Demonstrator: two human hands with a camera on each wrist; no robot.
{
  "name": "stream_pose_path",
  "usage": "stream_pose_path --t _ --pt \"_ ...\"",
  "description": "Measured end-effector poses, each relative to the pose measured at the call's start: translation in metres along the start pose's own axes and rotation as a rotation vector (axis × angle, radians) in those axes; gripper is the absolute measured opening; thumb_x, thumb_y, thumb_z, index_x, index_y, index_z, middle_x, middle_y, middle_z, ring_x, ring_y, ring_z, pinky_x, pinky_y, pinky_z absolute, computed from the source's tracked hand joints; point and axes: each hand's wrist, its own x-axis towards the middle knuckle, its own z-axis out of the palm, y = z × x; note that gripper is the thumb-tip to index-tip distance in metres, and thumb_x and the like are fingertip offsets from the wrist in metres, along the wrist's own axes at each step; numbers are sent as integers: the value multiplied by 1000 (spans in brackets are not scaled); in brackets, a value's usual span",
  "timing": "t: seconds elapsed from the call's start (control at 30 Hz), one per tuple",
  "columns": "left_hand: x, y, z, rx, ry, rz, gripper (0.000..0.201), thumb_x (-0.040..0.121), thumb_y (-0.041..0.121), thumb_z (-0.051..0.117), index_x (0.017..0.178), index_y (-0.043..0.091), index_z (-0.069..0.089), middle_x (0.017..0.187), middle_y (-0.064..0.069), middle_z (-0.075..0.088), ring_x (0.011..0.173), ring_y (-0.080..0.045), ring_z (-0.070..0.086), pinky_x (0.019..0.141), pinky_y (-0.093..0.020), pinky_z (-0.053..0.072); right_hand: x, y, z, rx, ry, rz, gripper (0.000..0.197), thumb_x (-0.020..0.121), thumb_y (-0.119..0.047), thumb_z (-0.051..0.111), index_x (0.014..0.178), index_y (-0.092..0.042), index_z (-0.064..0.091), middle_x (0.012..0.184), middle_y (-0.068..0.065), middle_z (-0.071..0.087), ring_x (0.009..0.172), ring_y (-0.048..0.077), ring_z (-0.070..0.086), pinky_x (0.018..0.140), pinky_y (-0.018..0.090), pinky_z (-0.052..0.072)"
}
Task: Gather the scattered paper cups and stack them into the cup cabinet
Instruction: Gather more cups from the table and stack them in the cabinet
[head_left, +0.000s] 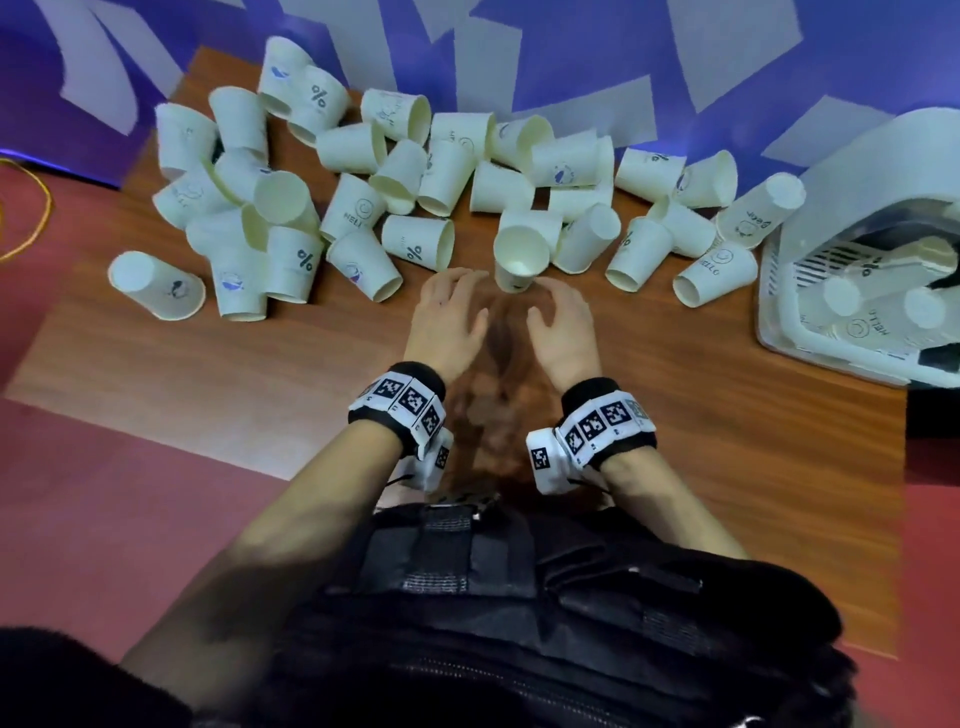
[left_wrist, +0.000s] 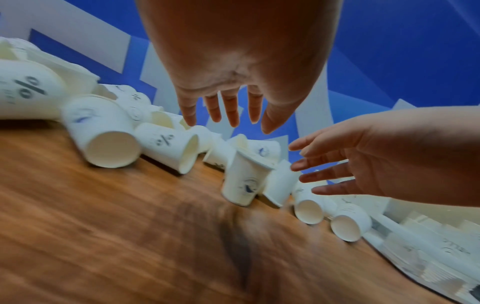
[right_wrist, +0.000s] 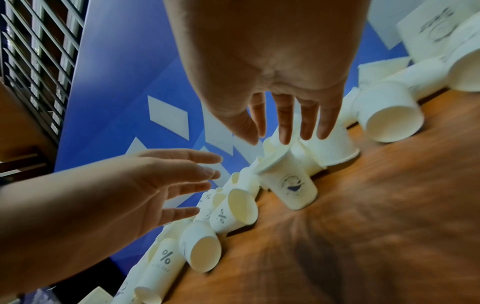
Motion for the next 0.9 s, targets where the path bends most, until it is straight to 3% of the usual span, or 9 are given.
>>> stream_pose_path --t 0.17,0.37,0.5,0.6,0.73,0.8,0.9 --pt "10 -54 -29 24 -12 -46 43 87 14 57 129 6 53 128 -19 49 122 -37 42 104 -45 35 17 -37 44 29 -39 -30 40 91 -10 50 132 -9 51 132 12 53 125 29 45 108 38 34" --pt "34 -96 -56 82 -11 -62 44 84 7 57 128 3 55 126 -21 50 121 -40 41 104 -42 30 52 -69 69 -55 -85 -83 42 92 -11 51 134 -7 49 134 14 51 127 28 43 106 30 29" --pt "52 -123 -68 87 -66 53 47 75 -9 43 115 3 64 115 -20 60 117 -43 47 102 -48 39 83 -82 80 -108 -110 -107 45 91 -11 51 136 -6 48 135 16 51 127 30 44 108 37 32" --pt "67 -146 -75 190 -183 243 51 74 2 32 110 3 68 108 -17 66 112 -46 53 98 -55 43 102 -90 88 -177 -166 -135 49 91 -9 51 139 -5 44 139 17 46 131 31 39 111 38 29" --pt "73 -169 -83 338 -457 348 64 68 -3 60 129 14 58 134 -13 54 132 -44 35 111 -60 16 119 -94 108 -279 -308 -146 54 87 -11 56 139 -6 44 135 17 48 128 35 39 106 44 32" --pt "75 -172 -83 371 -492 393 74 61 -7 65 131 15 56 135 -13 52 133 -44 34 112 -58 10 123 -88 119 -311 -331 -98 55 85 -21 60 137 -12 46 129 15 51 123 39 44 99 47 38" --pt "82 -172 -78 419 -481 441 75 57 -6 67 129 13 57 129 -14 56 129 -43 40 111 -57 9 121 -81 121 -353 -355 -5 73 83 -25 64 147 -22 30 138 13 41 122 36 38 99 45 36"
